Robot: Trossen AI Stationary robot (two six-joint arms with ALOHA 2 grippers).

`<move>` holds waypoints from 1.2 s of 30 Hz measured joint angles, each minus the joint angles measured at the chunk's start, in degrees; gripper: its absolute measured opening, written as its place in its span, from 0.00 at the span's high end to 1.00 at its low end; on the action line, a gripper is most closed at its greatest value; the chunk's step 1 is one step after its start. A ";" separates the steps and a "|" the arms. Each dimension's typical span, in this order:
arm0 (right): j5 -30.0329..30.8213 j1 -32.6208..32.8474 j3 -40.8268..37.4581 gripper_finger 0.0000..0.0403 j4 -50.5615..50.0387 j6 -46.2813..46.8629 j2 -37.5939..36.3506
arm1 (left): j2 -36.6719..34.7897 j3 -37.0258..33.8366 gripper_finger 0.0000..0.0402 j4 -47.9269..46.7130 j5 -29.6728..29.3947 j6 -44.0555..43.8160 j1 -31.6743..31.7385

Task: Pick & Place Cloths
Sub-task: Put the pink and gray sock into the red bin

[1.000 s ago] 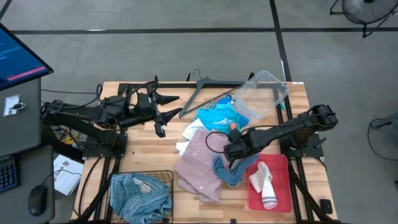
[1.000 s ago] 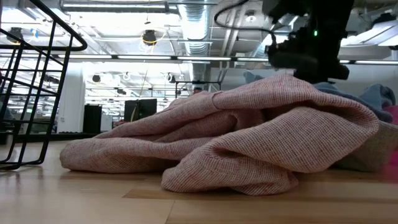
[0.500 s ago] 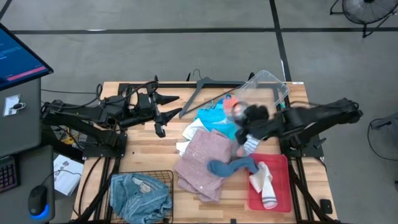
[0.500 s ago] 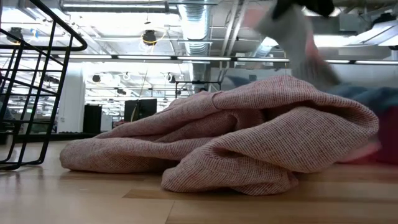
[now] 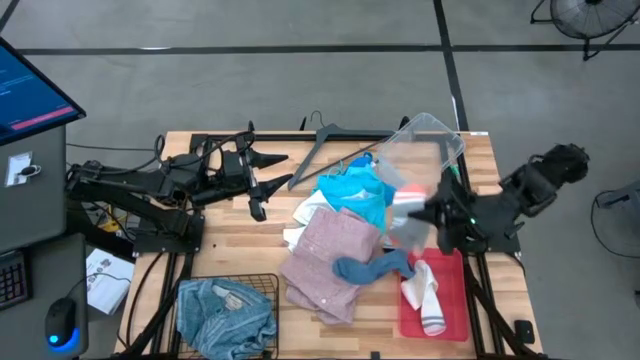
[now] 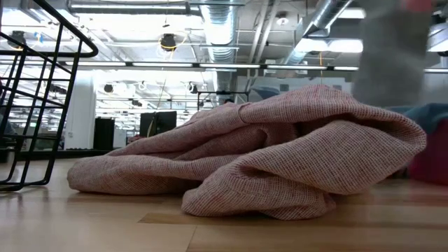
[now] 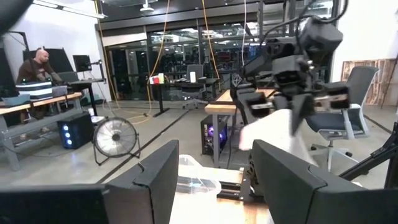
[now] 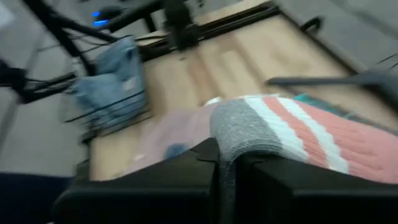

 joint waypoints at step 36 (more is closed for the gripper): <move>-11.32 34.40 0.98 1.00 1.91 76.73 28.86 | 0.00 0.00 0.54 -0.02 0.02 2.64 0.00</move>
